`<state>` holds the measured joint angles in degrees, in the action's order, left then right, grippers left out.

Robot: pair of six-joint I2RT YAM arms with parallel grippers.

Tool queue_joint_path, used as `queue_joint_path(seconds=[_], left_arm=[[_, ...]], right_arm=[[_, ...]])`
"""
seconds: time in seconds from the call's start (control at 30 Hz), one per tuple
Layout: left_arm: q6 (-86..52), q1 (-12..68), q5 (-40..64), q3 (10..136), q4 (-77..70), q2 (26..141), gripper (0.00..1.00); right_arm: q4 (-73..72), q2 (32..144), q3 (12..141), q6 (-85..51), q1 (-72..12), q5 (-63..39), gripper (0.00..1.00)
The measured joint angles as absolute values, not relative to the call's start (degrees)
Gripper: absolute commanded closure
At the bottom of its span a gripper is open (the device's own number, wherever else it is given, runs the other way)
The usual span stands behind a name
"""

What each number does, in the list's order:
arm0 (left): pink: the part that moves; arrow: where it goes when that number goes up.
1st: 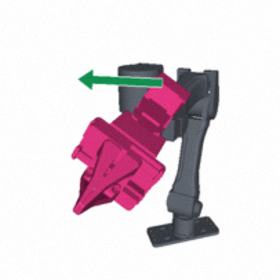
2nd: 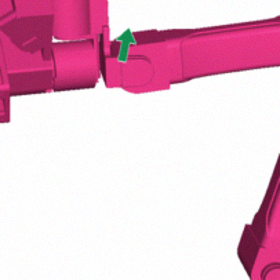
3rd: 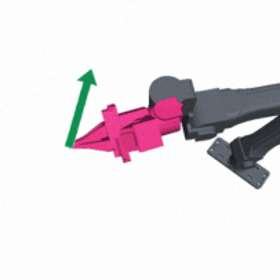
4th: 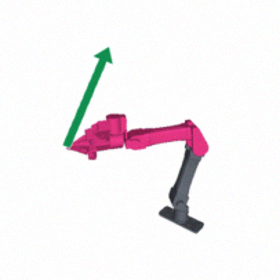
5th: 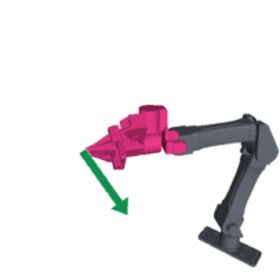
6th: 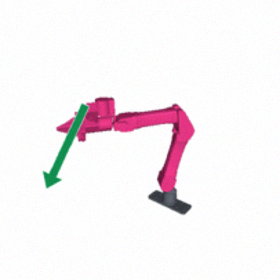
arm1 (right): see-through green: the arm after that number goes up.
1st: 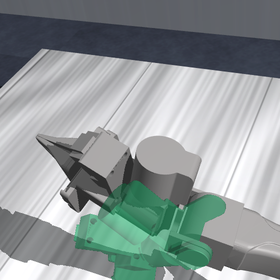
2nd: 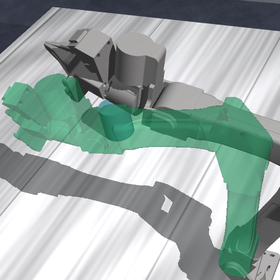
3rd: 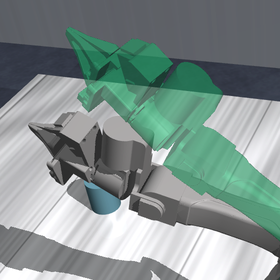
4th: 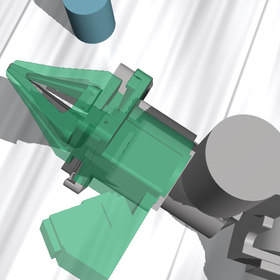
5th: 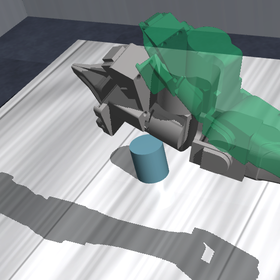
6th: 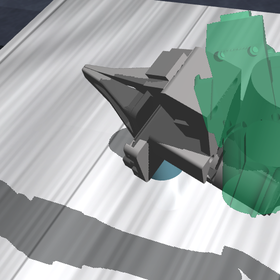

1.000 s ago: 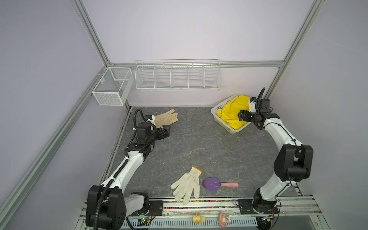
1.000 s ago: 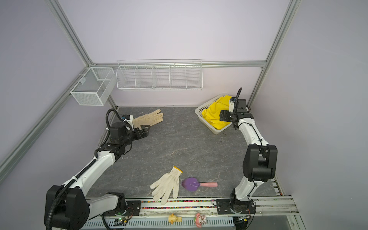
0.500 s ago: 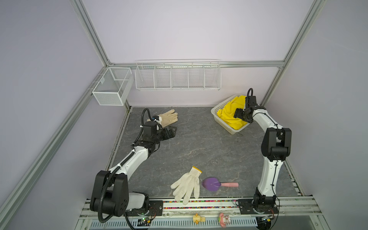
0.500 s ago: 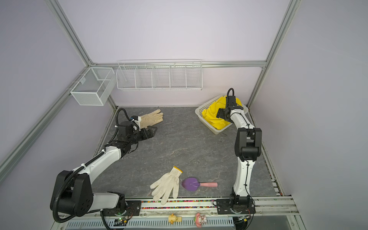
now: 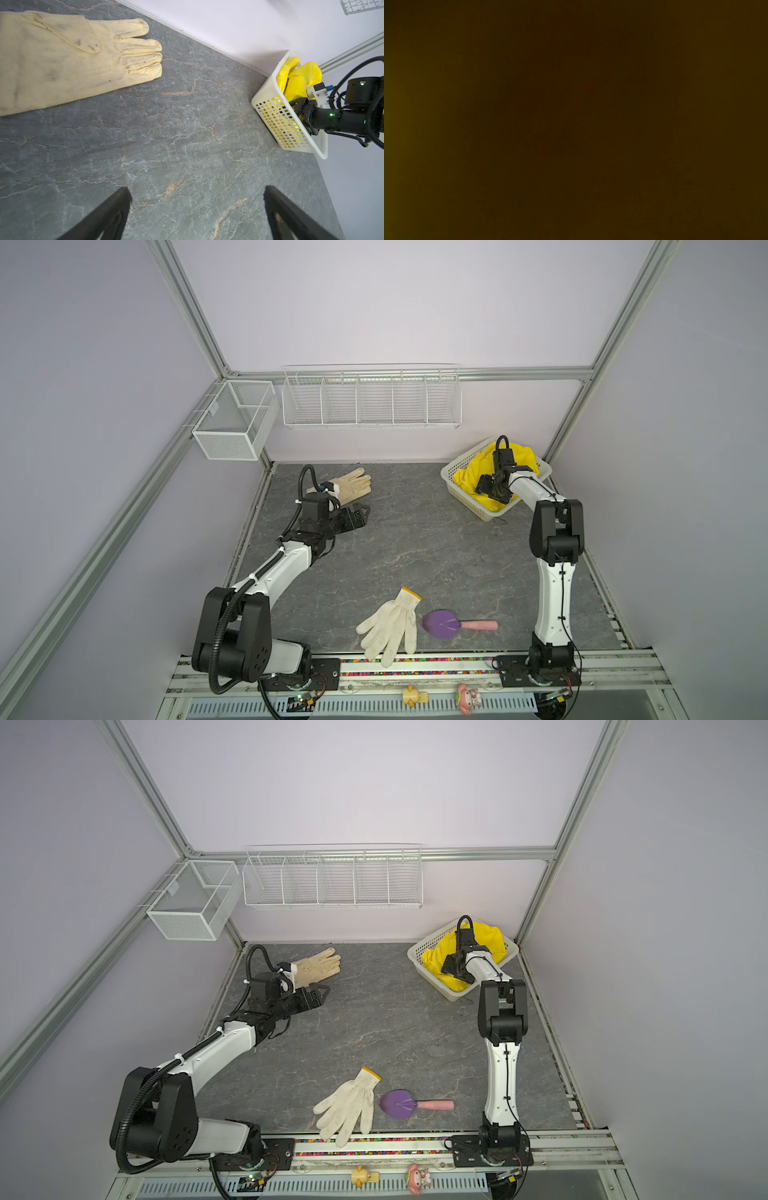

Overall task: Fold and stack the trousers
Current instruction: Pick up the trousers from the basket.

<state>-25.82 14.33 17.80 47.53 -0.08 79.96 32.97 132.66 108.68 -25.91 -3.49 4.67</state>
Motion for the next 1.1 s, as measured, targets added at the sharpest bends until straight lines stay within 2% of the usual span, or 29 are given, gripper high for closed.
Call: queue_joint_path(seconds=[0.1,0.17,0.3,0.8,0.97,1.1], left_arm=[[-25.6,14.3,17.6,47.8,0.8,80.0,0.00],[-25.4,14.3,17.6,47.8,1.0,80.0,0.00],[-25.4,14.3,17.6,47.8,1.6,80.0,0.00],[-25.4,14.3,17.4,49.4,2.1,79.7,0.01],[-25.4,14.3,16.5,49.8,3.4,78.6,0.00],[-24.8,14.3,15.4,51.7,5.6,76.9,0.00]], right_arm=[[32.1,132.1,108.3,-25.9,-3.1,3.9,0.75],[31.2,130.6,107.5,-25.5,-3.0,2.5,0.81],[28.3,125.3,104.1,-25.3,-2.2,-1.8,0.88],[15.3,98.5,100.1,-25.1,-1.5,-15.1,0.89],[15.1,90.5,100.1,-22.8,-4.4,-16.3,0.89],[15.4,85.0,100.4,-19.3,-10.5,-15.9,0.89]])
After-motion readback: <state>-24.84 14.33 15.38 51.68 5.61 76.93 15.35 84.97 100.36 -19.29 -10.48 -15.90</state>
